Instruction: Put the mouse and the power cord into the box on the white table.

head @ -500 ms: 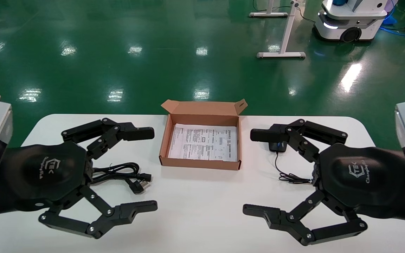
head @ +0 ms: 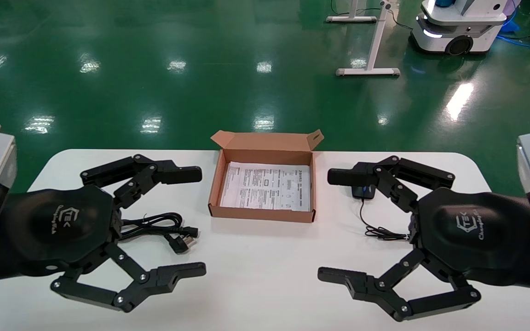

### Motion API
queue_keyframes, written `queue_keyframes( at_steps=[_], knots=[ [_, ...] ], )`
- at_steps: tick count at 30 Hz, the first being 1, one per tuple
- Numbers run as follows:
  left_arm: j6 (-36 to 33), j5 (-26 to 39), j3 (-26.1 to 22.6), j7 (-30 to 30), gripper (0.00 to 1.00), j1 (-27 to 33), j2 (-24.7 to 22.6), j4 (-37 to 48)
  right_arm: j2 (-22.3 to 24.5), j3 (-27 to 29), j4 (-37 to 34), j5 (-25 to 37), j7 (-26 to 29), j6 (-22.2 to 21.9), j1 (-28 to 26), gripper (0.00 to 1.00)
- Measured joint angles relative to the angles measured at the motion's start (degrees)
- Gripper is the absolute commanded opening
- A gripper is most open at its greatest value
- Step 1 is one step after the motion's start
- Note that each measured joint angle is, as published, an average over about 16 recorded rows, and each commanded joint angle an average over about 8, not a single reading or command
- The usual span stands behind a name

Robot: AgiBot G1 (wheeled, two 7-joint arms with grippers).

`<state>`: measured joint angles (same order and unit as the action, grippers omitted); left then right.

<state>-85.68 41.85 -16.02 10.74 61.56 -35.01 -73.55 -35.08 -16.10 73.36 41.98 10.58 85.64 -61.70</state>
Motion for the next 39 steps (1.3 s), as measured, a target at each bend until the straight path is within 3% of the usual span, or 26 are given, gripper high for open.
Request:
queue_keyframes(
  at_steps=[10,19,30,39],
  knots=[
    [-1.2,1.4,-0.7,-0.5,1.00,0.8,0.3,0.0,0.1,-0.1,-0.3,0.4,-0.4,0.2,-0.1,1.00],
    [-4.2,9.7,-6.2,-4.6,1.00,7.3,1.9,1.9,0.1,-1.6,-4.9,4.9,-4.8,2.3,-2.5,1.00],
    [-5.2,27.2,-19.7,-16.5,1.00,20.7,0.1,11.6,-0.9,-8.7,-19.2,18.1,-18.5,4.4,-11.2,1.00],
    [-3.3,36.9,-27.9,-27.7,1.00,29.3,-6.9,29.8,-4.5,-16.0,-33.8,32.4,-32.8,2.7,-19.7,1.00]
  ],
)
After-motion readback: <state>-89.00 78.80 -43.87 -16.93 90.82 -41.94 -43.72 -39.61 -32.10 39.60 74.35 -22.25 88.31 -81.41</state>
